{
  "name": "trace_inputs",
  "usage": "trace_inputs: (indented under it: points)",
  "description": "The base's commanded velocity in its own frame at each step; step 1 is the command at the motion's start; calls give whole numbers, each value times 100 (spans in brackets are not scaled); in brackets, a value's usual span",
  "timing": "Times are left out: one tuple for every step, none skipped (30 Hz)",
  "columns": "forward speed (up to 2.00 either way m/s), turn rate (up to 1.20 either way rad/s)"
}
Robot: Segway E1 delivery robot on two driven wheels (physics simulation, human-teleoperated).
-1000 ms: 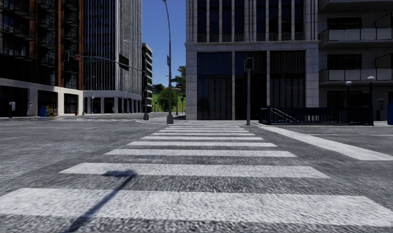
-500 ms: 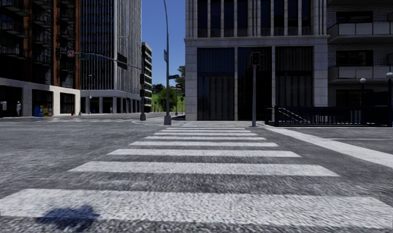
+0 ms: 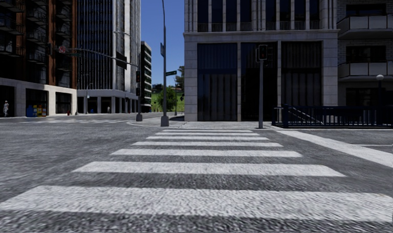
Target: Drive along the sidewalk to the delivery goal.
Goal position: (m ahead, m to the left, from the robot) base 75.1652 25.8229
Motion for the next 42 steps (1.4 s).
trace_inputs:
  points:
    - [200, 0]
    - [200, 0]
    - [200, 0]
    - [200, 0]
    - [200, 0]
    - [200, 0]
    - [200, 0]
    - [200, 0]
    - [200, 0]
    - [200, 1]
    - [200, 2]
    - [200, 2]
    - [200, 2]
    - [200, 2]
    - [200, 0]
    - [200, 0]
    - [200, 0]
    - [200, 0]
    - [200, 0]
    - [200, 0]
    - [200, 0]
    - [200, 0]
    - [200, 0]
    - [200, 0]
    - [200, 0]
    - [200, 0]
    - [200, 0]
    - [200, 0]
    - [200, 0]
    - [200, 0]
    - [200, 0]
    - [200, 0]
    - [200, 0]
    - [200, 0]
    - [200, 0]
    - [200, 0]
    - [200, 0]
    - [200, 0]
    - [200, 0]
    - [200, 0]
    - [200, 0]
    - [200, -7]
